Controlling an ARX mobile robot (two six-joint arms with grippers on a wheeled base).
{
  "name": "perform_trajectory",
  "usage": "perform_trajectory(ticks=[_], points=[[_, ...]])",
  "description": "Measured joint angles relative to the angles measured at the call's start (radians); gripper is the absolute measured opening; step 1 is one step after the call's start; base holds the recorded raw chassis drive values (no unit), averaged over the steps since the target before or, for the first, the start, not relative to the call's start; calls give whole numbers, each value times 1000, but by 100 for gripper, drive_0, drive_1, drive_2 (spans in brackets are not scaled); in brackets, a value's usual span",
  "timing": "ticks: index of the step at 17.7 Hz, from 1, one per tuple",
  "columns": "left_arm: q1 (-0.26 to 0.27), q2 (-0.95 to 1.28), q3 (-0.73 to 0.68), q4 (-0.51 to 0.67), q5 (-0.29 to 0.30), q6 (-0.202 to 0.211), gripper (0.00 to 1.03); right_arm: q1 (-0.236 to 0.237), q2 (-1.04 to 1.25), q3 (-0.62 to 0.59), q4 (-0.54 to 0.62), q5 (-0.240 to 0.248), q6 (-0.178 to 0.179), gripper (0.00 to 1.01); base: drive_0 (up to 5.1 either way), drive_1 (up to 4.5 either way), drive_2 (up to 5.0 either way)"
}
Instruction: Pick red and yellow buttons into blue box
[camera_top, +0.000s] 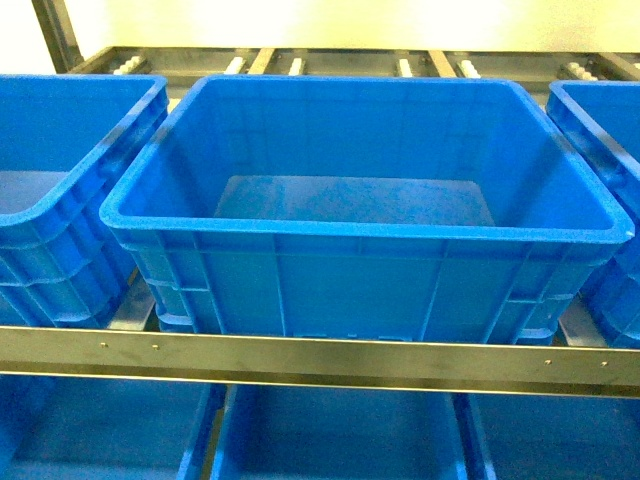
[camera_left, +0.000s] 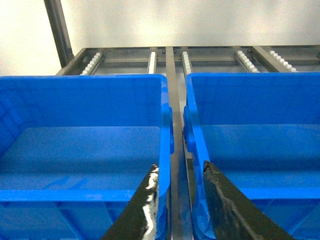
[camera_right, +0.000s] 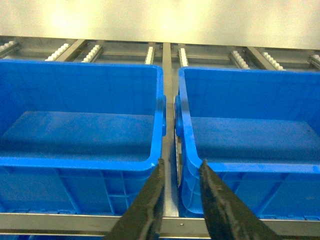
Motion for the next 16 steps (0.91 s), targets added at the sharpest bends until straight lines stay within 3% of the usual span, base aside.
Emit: perform_trajectory(ticks=[2, 3, 5, 6, 7, 8, 12, 13, 14, 16], points=[[-2, -58, -48, -3, 2, -1, 8, -27, -50, -34, -16, -28, 0, 4, 0, 0, 0], [-3, -77, -62, -10, 3, -5, 1, -34, -69, -47, -24, -37, -3, 2, 0, 0, 0], [-4, -120, -92, -25, 5, -3, 2, -51, -108, -69, -43, -53, -4, 2, 0, 0, 0], [-4, -158, -116, -40, 5, -3, 2, -81, -143, -83, -64, -89, -4, 2, 0, 0, 0], [-4, -191, -134, -57, 5, -3, 2, -142, -175, -96, -79, -152, -7, 2, 0, 0, 0], [-4, -225, -149, -74, 4, -3, 2, -164, -202, -107, -94, -149, -6, 2, 0, 0, 0], [-4, -377, -201, -176, 5, -3, 2, -156, -321, -140, -177, -159, -7, 2, 0, 0, 0], [-4, -415, -209, -204, 4, -3, 2, -156, -333, -164, -141, -159, -7, 2, 0, 0, 0], [-4, -420, -238, -159, 5, -3, 2, -156, -355, -167, -181, -159, -7, 2, 0, 0, 0], [-4, -497, -238, -243, 5, -3, 2, -156, -421, -167, -229, -159, -7, 2, 0, 0, 0]])
